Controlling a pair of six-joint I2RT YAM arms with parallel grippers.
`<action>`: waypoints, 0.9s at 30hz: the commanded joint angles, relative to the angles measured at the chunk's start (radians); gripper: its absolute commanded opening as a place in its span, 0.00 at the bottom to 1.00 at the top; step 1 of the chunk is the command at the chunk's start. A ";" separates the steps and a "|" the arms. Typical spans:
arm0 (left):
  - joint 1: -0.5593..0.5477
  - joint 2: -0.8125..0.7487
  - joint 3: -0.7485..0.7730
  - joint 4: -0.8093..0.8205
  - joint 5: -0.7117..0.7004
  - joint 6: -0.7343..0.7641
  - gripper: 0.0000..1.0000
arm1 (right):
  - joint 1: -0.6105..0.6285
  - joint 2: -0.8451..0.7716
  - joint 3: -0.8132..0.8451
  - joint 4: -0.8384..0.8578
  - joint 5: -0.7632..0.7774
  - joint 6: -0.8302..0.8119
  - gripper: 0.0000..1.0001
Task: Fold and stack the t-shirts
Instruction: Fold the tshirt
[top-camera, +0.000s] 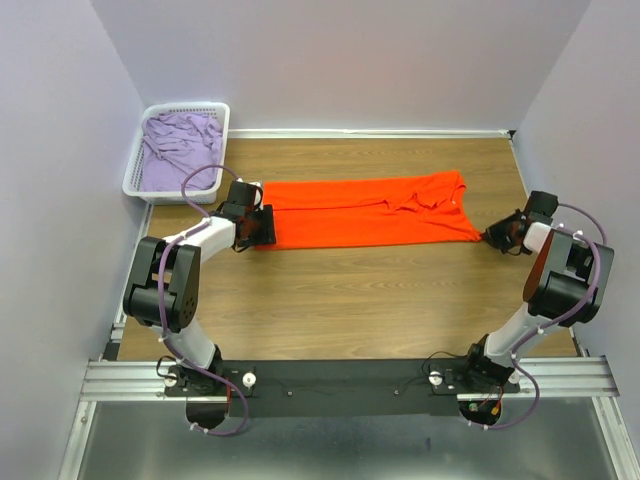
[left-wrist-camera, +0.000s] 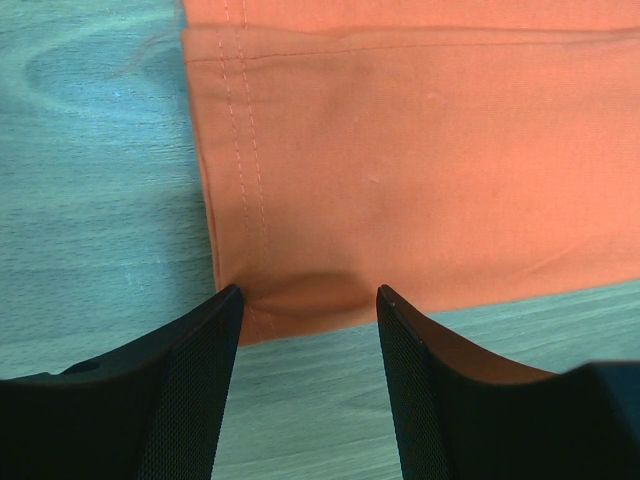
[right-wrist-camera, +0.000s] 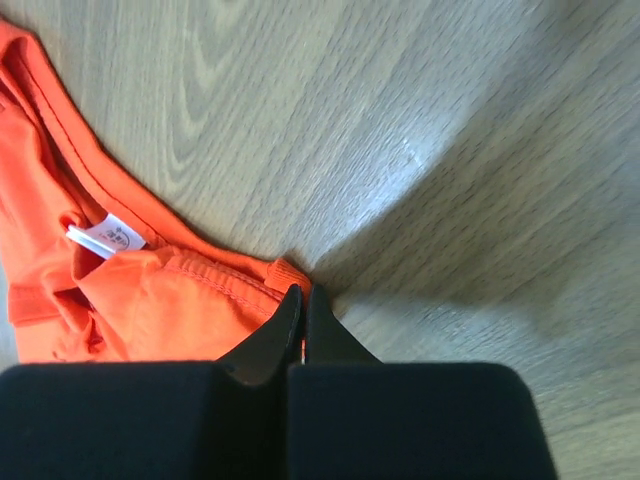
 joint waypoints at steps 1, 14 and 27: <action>0.007 0.029 -0.057 -0.120 -0.038 0.006 0.65 | -0.021 0.017 0.053 -0.037 0.076 -0.047 0.01; 0.007 0.040 -0.075 -0.136 -0.046 0.017 0.65 | -0.023 0.057 0.171 -0.143 0.104 -0.068 0.06; -0.024 0.018 -0.058 -0.131 -0.038 -0.021 0.80 | -0.023 0.063 0.130 -0.169 0.127 -0.114 0.25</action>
